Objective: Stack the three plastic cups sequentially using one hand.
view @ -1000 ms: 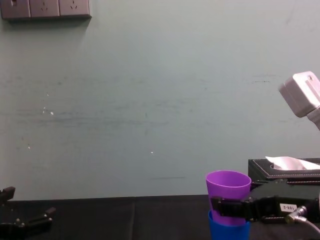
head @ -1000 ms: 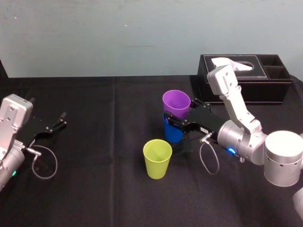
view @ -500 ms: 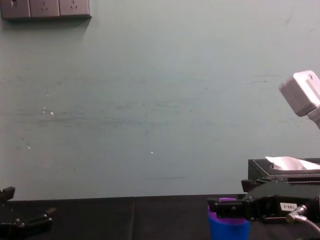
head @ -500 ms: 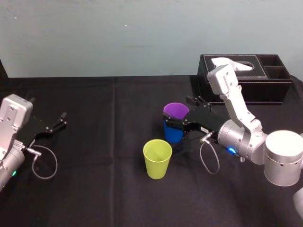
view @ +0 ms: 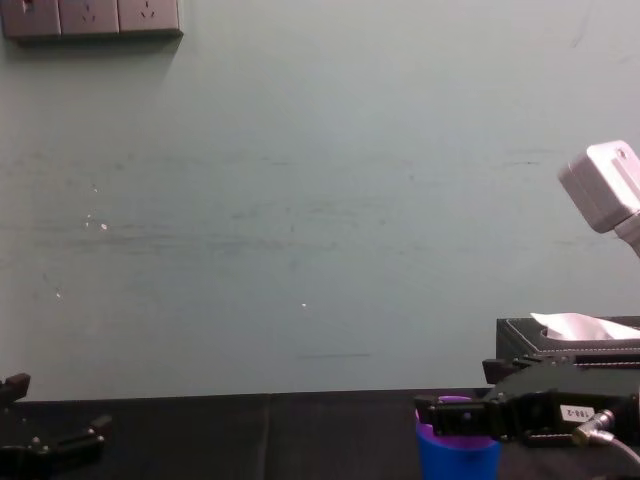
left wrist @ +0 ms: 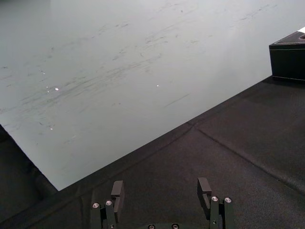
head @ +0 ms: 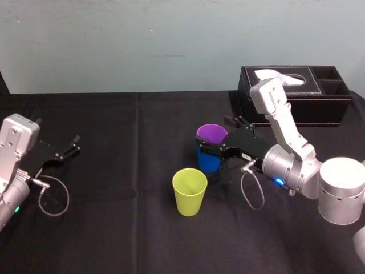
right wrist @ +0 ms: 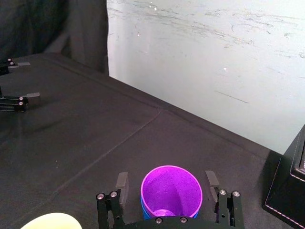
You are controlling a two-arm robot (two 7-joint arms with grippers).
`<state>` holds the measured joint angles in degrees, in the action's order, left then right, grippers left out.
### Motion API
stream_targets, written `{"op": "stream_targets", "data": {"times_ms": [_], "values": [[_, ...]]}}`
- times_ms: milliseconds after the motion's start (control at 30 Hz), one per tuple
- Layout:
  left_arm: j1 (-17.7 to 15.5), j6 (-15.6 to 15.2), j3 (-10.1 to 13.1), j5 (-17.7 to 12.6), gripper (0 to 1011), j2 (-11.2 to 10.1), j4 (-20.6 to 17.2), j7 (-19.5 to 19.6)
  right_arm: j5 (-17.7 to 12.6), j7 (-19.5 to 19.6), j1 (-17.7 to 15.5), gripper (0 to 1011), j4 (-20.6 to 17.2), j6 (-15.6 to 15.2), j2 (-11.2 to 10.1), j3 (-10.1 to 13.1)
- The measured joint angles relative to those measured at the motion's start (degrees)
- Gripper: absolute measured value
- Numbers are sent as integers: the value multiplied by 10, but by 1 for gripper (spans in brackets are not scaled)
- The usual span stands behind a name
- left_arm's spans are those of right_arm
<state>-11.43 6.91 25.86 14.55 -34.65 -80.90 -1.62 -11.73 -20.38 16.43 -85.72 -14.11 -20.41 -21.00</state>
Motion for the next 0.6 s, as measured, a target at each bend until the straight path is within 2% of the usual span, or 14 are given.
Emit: {"op": "stream_targets", "data": {"times_ms": [133,367,600], "values": [[0,0,0,0,1010,0,0,0,0,0,0,1000,0,0,0,0],[0,0,0,0,1010,0,0,0,-4,3,-16,1000,-37,2,-9,13],[0,0,0,0,1010,0,0,0,-19,-4,-61,1000,-105,2,-43,34]]}}
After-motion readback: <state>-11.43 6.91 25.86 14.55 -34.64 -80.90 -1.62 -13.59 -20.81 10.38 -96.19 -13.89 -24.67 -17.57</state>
